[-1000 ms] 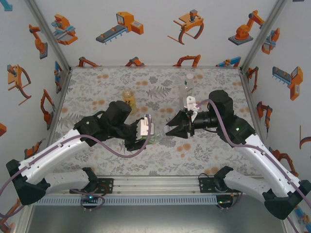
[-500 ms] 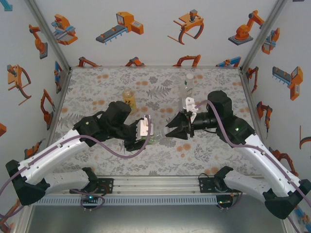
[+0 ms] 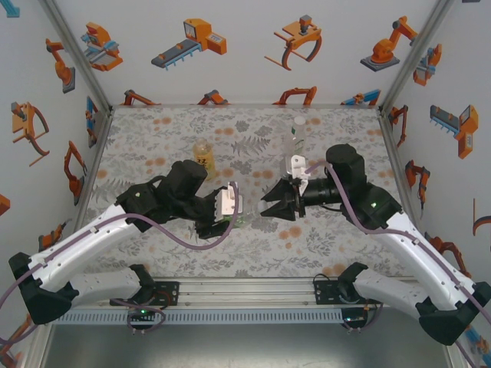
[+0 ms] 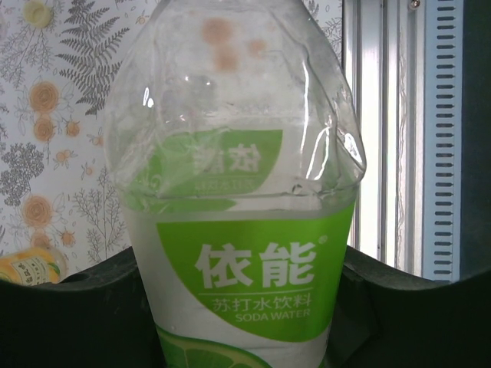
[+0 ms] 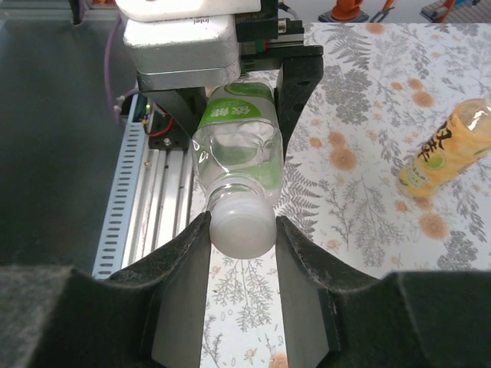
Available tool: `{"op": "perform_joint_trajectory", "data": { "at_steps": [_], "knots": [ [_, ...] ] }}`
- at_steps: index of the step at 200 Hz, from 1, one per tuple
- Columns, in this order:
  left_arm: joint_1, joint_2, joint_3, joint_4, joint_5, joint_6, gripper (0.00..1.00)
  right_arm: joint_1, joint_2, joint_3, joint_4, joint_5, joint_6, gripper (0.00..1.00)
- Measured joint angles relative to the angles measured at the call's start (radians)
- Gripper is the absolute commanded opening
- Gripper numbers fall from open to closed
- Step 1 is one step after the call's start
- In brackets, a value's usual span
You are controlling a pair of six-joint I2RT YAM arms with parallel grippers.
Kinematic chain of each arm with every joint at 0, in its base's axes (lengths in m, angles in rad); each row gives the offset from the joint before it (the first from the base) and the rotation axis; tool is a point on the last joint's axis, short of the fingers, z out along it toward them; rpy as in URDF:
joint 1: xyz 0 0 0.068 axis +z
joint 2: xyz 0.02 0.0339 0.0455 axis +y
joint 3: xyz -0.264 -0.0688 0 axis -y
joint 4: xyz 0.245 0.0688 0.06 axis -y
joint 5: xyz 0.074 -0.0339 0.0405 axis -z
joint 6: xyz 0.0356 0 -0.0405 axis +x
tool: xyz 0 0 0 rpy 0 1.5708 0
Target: Screw on the bottle caps
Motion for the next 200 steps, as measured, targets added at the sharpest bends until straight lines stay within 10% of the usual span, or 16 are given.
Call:
{"op": "perform_joint_trajectory", "data": {
  "at_steps": [200],
  "knots": [
    [0.0, 0.0, 0.0, 0.057, -0.001, -0.023, 0.02, 0.047, -0.069, -0.013, 0.037, 0.124, -0.002, 0.0]
  ]
}}
